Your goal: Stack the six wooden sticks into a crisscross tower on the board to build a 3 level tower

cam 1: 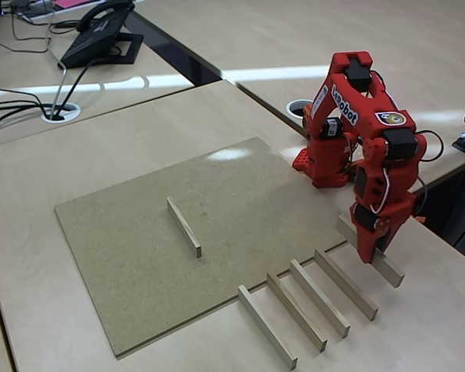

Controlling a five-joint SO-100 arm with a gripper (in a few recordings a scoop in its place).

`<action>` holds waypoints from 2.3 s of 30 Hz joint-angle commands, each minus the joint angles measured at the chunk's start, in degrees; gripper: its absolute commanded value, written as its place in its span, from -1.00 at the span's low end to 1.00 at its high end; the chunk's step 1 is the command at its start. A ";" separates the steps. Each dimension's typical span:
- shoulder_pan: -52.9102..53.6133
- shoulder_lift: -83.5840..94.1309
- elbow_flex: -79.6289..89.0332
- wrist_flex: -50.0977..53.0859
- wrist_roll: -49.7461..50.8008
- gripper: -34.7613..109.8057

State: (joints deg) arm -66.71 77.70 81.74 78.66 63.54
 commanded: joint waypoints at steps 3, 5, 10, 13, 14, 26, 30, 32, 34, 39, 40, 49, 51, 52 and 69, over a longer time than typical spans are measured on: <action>8.70 7.73 0.26 3.25 -8.53 -0.52; 13.01 9.76 1.23 3.78 -12.83 -0.52; 22.94 14.41 4.48 4.83 -21.62 -0.52; 27.77 17.40 8.26 4.66 -26.19 -0.52; 29.27 18.54 10.20 4.31 -27.33 -0.52; 45.79 23.64 28.12 -2.81 -43.24 -0.52; 49.39 20.65 28.30 -4.31 -47.72 -0.52; 50.89 19.16 28.12 -5.01 -49.57 -0.52; 52.12 17.84 28.04 -5.71 -50.98 -0.52; 53.61 15.03 27.60 -6.94 -51.94 -0.52; 53.79 14.59 27.69 -7.21 -51.94 -0.52; 55.02 13.18 29.09 -8.35 -52.21 -0.52; 55.37 13.18 29.53 -8.79 -52.47 -0.52; 55.55 13.18 29.71 -8.96 -52.65 -0.52; 56.51 10.90 30.94 -10.99 -53.70 -0.46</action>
State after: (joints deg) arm -9.58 87.80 111.97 67.24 9.23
